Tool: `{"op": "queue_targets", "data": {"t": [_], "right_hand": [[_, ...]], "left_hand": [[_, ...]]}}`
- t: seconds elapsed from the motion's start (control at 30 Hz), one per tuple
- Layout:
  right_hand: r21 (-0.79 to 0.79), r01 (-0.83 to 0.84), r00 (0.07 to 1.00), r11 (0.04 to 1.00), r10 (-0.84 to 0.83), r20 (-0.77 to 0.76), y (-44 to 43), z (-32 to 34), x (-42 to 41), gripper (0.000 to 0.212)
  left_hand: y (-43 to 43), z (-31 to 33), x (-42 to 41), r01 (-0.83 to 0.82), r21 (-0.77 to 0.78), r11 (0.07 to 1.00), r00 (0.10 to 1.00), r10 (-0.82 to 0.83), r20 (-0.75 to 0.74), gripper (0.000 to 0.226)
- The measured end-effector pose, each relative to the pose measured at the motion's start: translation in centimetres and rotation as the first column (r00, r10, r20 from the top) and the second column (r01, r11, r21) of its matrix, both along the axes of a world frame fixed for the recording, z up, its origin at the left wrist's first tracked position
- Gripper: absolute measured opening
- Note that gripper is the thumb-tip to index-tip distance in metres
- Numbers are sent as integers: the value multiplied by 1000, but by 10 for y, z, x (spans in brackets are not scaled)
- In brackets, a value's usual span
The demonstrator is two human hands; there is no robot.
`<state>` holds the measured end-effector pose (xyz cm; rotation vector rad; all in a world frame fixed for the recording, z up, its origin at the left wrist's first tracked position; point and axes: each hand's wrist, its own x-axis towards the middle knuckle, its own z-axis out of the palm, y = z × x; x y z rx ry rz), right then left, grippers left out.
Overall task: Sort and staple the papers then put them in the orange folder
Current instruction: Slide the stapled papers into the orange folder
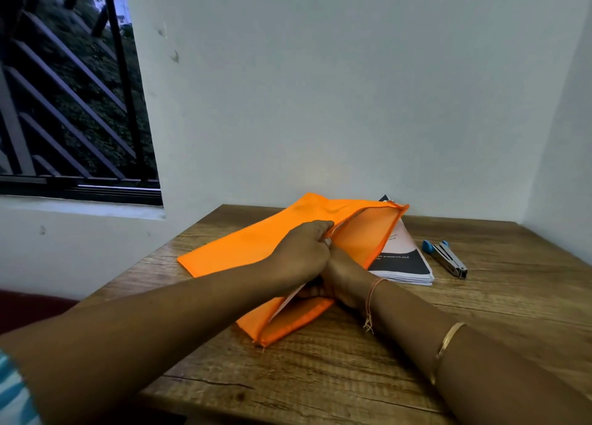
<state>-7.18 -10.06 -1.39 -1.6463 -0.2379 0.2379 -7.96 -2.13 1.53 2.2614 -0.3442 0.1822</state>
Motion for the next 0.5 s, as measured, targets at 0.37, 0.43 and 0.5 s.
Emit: {"op": "queue_targets", "data": {"t": [0.37, 0.43, 0.5], "right_hand": [[-43, 84, 992, 996, -88, -87, -21, 10, 11, 21], [-198, 156, 986, 968, -141, 88, -14, 7, 9, 17], [-264, 133, 986, 955, -102, 128, -11, 4, 8, 20]], "left_hand": [[-5, -9, -6, -104, -385, 917, 991, 64, -115, 44], [-7, -12, -7, -98, -390, 916, 989, 44, -144, 42], [-6, -12, -4, -122, -342, 932, 987, 78, -142, 43]]}}
